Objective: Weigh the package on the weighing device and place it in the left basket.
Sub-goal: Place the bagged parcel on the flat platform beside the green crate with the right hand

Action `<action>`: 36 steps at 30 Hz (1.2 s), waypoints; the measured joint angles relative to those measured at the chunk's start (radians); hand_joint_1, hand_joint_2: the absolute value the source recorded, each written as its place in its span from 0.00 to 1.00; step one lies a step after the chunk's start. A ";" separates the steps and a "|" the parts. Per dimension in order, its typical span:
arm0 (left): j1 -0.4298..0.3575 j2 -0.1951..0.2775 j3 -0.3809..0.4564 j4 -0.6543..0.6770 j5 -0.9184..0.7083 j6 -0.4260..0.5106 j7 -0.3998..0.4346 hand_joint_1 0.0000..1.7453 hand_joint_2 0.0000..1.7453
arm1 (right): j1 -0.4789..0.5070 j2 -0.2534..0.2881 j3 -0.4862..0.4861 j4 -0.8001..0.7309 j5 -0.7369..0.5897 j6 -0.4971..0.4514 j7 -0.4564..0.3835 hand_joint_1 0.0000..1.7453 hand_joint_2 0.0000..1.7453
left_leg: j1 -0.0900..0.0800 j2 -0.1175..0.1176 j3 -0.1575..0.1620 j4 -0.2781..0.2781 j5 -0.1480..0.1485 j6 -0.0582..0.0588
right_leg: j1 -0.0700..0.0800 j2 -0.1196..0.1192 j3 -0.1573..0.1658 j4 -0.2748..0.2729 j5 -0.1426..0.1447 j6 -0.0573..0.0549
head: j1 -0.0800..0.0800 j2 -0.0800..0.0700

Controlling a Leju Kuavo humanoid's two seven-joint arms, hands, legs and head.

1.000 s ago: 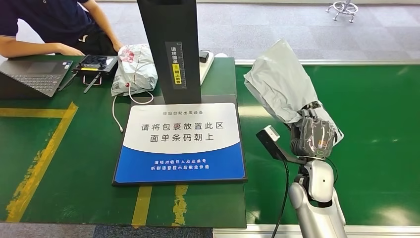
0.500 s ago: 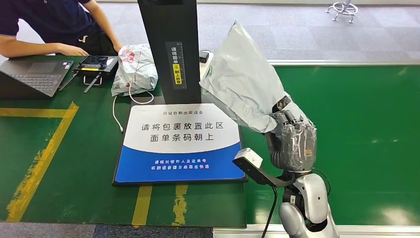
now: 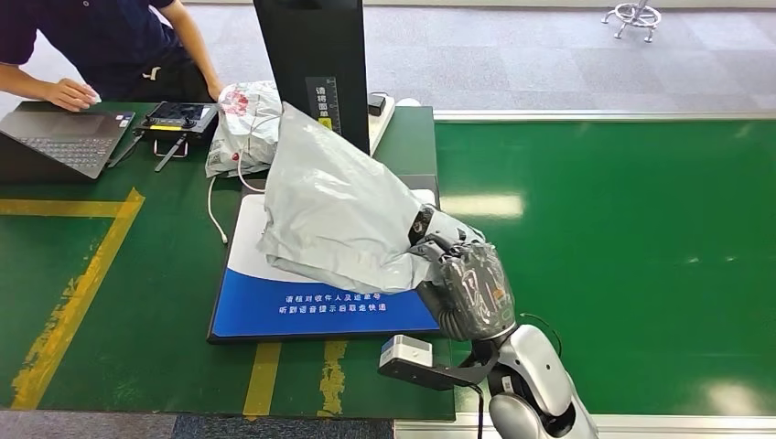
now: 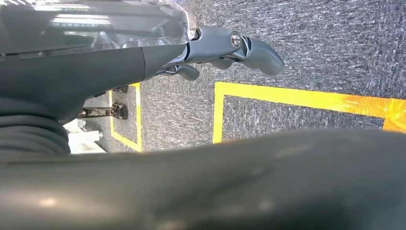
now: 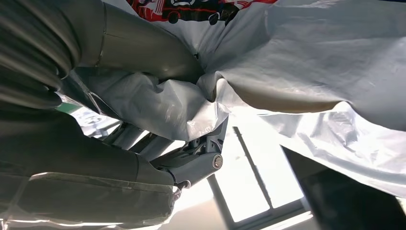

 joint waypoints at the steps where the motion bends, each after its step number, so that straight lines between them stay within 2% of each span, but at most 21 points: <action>1: 0.000 0.000 0.000 0.000 -0.001 0.000 0.000 0.00 0.00 | -0.010 0.000 0.015 0.007 -0.002 0.006 -0.001 1.00 1.00 | 0.000 0.000 0.000 0.000 0.000 0.000 | 0.000 0.000 0.000 0.000 0.000 0.000 | 0.000 0.000; 11: -0.002 -0.001 0.000 0.000 -0.012 -0.004 0.000 0.00 0.00 | -0.086 0.004 0.124 0.093 -0.009 0.020 -0.001 1.00 1.00 | 0.000 0.000 0.000 0.000 0.000 0.000 | 0.000 0.000 0.000 0.000 0.000 0.000 | 0.000 0.000; 18: -0.003 -0.002 0.000 0.000 -0.020 -0.007 0.000 0.00 0.00 | -0.143 0.030 0.168 0.169 0.003 0.016 0.015 1.00 1.00 | 0.000 0.000 0.000 0.000 0.000 0.000 | 0.000 0.000 0.000 0.000 0.000 0.000 | 0.000 0.000; 28: -0.006 -0.006 0.000 0.000 -0.036 -0.013 0.000 0.00 0.00 | -0.268 0.106 0.193 0.344 -0.077 0.001 -0.005 1.00 1.00 | 0.000 0.000 0.000 0.000 0.001 0.000 | 0.000 0.000 0.000 0.000 0.001 0.000 | 0.000 0.000; 36: -0.007 -0.006 0.000 0.000 -0.051 -0.014 0.000 0.00 0.00 | -0.347 0.167 0.201 0.463 -0.074 -0.034 0.005 1.00 1.00 | 0.000 0.000 0.000 0.000 0.001 0.000 | 0.000 0.000 0.000 0.000 0.000 0.000 | 0.000 0.000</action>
